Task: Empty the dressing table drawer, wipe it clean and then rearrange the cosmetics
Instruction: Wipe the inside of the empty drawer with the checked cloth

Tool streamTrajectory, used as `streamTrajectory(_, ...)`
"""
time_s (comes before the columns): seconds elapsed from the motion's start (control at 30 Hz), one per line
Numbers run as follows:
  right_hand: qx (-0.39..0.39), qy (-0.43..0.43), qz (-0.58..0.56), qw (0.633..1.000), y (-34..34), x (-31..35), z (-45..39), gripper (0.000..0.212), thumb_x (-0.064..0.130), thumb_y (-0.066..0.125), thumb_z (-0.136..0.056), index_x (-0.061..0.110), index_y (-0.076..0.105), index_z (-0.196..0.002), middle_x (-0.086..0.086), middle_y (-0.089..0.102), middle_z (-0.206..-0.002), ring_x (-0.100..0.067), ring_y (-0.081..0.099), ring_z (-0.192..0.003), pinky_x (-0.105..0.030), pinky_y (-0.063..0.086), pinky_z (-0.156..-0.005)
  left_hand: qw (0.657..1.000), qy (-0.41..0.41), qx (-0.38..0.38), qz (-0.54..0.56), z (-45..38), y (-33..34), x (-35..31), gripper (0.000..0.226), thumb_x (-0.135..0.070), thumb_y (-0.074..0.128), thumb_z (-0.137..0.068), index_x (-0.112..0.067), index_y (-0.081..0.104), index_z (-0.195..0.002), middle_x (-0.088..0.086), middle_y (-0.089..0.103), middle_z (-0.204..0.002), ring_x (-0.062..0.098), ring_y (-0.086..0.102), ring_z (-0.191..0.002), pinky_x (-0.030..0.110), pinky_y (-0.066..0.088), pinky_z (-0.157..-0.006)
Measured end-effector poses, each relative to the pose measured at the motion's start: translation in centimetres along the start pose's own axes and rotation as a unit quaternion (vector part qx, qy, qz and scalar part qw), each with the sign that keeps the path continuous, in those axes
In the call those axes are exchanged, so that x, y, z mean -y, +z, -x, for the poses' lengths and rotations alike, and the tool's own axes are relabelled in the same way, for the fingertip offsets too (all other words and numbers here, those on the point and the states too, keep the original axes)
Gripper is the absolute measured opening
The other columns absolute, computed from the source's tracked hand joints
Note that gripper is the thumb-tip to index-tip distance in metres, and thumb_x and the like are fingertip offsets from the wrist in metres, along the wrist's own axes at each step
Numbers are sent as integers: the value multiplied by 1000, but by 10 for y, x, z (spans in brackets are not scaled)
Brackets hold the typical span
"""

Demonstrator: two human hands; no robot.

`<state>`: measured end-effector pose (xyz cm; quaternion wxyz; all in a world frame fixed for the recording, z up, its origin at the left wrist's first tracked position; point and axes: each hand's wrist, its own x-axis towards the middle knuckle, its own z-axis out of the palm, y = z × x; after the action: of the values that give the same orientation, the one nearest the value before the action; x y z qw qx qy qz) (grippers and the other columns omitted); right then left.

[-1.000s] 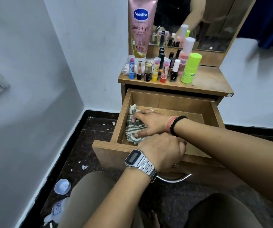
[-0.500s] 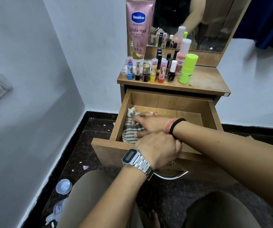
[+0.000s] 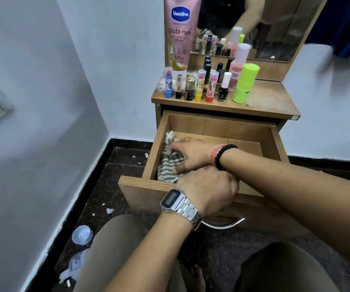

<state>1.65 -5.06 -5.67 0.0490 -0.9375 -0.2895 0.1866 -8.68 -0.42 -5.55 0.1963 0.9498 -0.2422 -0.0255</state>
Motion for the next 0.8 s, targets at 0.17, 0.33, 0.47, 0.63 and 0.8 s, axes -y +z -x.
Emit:
streamTrajectory(0.17,290,270,220,891,-1,-15,45,42,19,38,-103,13,36,-145,-1,32,-154,-16,29,-141,-28,19,-113,1000,0,28,-10,-1,-3,0,53,-42,26,-99,-8,67,-102,19,66,-109,35,61,-103,38,43,-81)
streamTrajectory(0.33,269,237,253,899,-10,-16,49,42,17,35,-103,9,34,-145,-5,33,-152,-18,31,-140,-28,27,-110,999,22,42,0,4,-7,-1,54,-47,25,-98,-14,67,-108,15,66,-113,32,60,-108,37,41,-81)
streamTrajectory(0.47,268,221,278,895,-12,-18,51,41,20,34,-104,11,36,-144,-5,36,-150,-18,34,-139,-27,30,-108,998,26,54,-9,7,-9,0,55,-55,25,-95,-22,68,-106,12,66,-114,31,59,-110,38,43,-87)
streamTrajectory(0.63,97,-69,111,987,-11,-25,54,21,4,47,-92,17,61,-83,5,60,-78,-9,56,-65,-23,48,-64,998,45,47,-4,8,-12,-1,50,-52,26,-97,-21,64,-86,11,67,-98,29,61,-96,36,38,-73)
streamTrajectory(0.8,34,-17,224,974,-23,-73,69,19,19,54,-91,22,66,-105,-2,68,-101,-23,63,-91,-28,46,-74,997,55,52,-5,11,-18,-2,48,-52,28,-98,-19,45,-67,6,55,-74,29,55,-76,32,33,-64)
